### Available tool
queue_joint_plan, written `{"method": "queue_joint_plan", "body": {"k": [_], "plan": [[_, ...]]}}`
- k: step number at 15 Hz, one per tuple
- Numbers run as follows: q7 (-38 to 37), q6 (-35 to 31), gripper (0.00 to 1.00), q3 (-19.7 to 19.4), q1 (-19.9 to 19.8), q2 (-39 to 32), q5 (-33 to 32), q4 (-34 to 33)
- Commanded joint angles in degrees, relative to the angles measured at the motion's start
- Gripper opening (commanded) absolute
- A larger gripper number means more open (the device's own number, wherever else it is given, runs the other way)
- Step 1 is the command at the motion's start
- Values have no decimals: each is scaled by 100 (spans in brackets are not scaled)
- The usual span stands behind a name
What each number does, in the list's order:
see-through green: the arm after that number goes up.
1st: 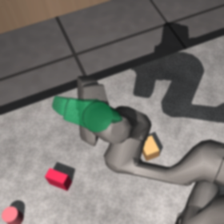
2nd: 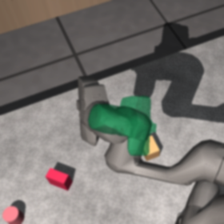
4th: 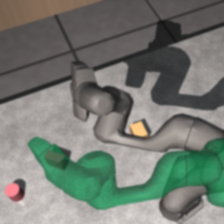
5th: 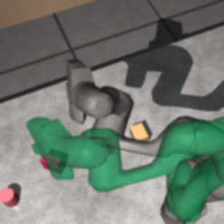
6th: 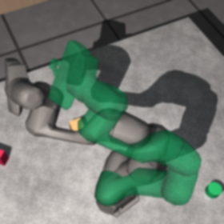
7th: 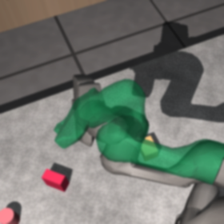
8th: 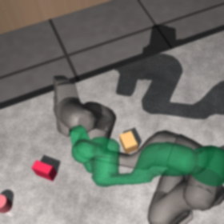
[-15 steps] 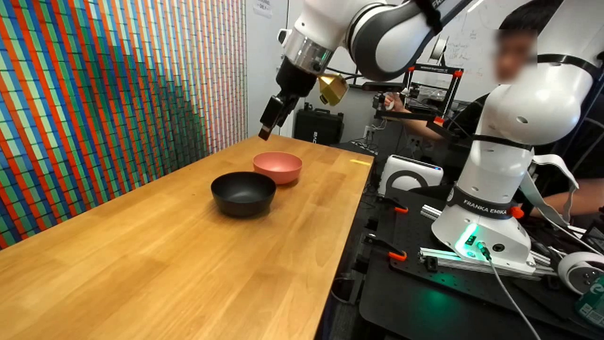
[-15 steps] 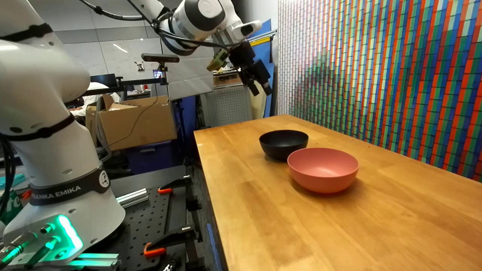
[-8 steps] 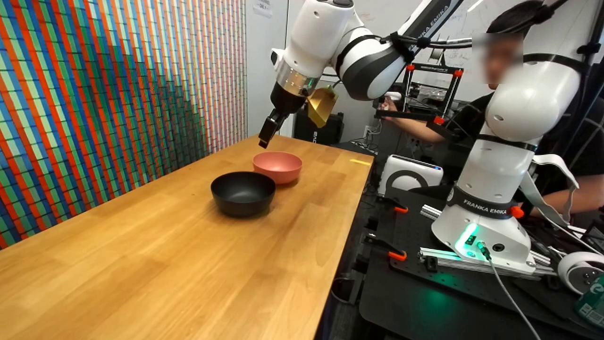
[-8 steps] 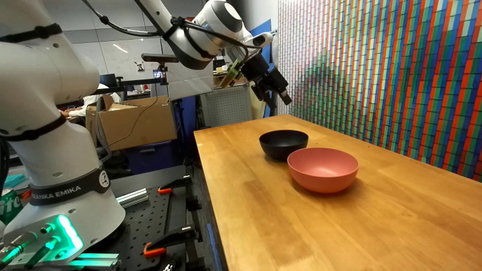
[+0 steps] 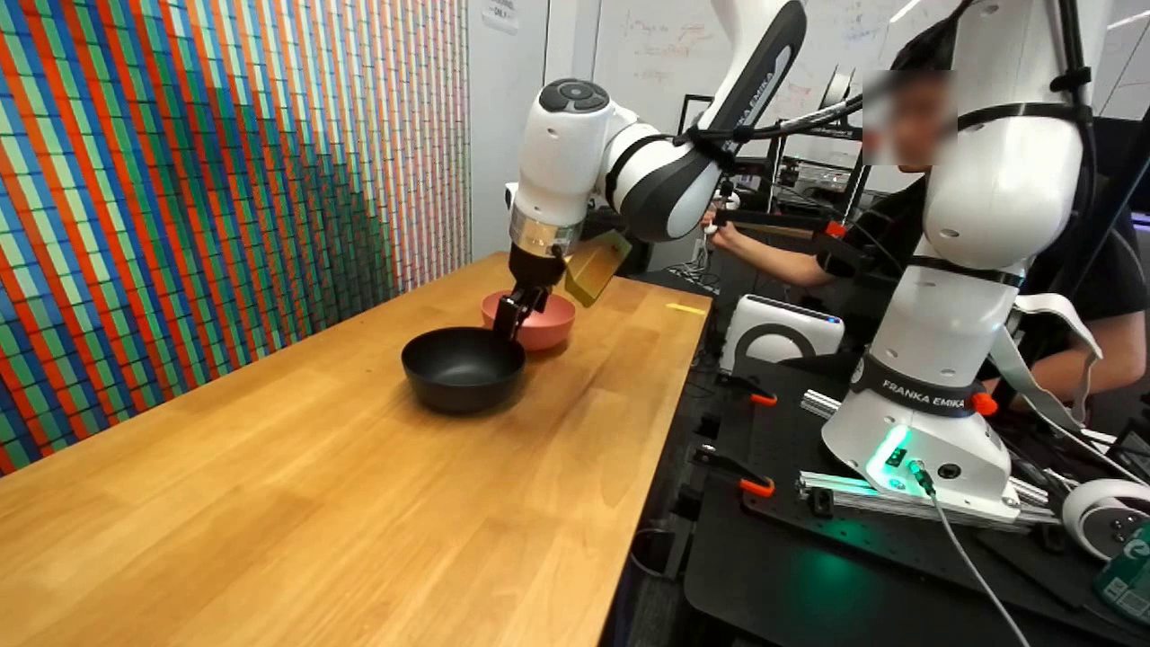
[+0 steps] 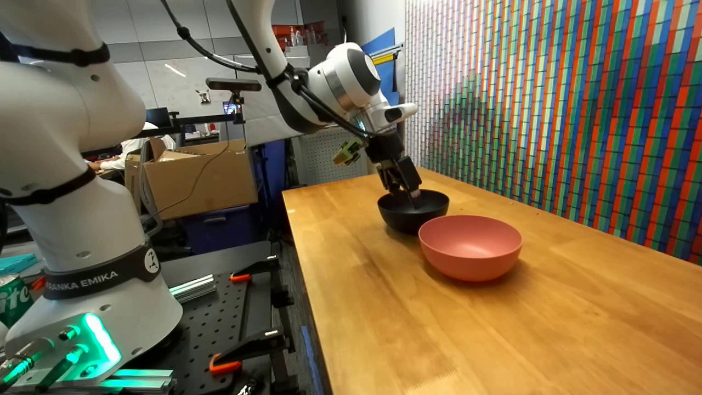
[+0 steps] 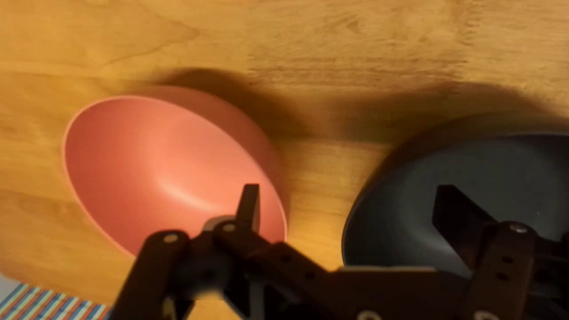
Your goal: Get the black bowl from the table and stack it in the peach-colored bowl
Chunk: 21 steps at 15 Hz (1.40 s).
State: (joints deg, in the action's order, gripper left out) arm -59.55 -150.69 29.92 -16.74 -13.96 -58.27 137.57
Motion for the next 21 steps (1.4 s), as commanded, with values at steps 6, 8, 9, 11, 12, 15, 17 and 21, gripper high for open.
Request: {"method": "queue_joint_plan", "body": {"k": [6, 8, 9, 11, 12, 15, 17, 21], "plan": [[-330, -84, 66, -703, 597, -1515, 14, -1167], [-297, -189, 49, -833, 781, -1636, 180, -1330], [-252, -209, 42, -938, 910, -1611, 257, -1396], [-247, -242, 27, -911, 929, -1585, 282, -1427], [93, -472, 20, -1609, 1606, -1421, 787, -1427], [411, -461, 0, -1753, 1802, -1365, 1202, -1535], [811, -420, 4, -1991, 2071, -1296, 1630, -1631], [1588, -295, 3, -2438, 2461, -1095, 2250, -1835]]}}
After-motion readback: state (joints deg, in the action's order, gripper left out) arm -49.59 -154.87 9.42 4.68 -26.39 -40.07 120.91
